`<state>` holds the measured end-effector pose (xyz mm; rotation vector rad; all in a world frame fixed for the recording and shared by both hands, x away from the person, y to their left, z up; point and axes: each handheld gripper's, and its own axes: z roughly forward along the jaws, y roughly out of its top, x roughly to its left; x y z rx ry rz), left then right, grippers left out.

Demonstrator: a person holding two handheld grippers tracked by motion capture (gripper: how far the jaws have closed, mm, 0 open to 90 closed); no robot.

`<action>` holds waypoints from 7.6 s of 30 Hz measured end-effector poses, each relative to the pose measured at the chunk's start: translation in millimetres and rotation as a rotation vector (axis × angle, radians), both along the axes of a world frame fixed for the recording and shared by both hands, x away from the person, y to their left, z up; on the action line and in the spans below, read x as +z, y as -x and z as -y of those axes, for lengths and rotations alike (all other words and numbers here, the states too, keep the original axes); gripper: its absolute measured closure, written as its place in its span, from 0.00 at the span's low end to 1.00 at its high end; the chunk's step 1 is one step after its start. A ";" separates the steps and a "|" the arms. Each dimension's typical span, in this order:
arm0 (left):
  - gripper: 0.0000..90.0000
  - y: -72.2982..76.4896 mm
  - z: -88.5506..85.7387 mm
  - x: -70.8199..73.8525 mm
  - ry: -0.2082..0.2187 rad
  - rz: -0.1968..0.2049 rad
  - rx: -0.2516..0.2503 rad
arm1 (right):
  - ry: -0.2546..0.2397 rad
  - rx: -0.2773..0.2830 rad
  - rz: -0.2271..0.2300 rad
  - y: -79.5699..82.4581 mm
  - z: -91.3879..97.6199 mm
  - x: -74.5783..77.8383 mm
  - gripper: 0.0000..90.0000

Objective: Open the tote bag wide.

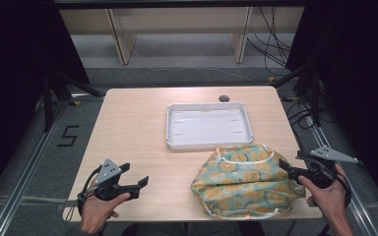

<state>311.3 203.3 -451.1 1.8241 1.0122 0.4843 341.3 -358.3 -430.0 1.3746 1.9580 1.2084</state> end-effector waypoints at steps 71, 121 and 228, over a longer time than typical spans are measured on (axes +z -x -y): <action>0.98 -30.1 124.0 -18.4 -0.112 0.089 -0.515 | 0.003 0.017 0.000 -5.5 3.1 -2.6 0.26; 0.37 22.5 70.3 20.6 -0.107 0.017 -0.402 | 0.015 0.272 -0.029 -5.6 -45.2 1.0 0.22; 0.97 -130.2 97.5 -6.5 -0.369 -0.077 -0.209 | 0.417 1.048 -0.260 4.0 -171.1 -25.4 1.00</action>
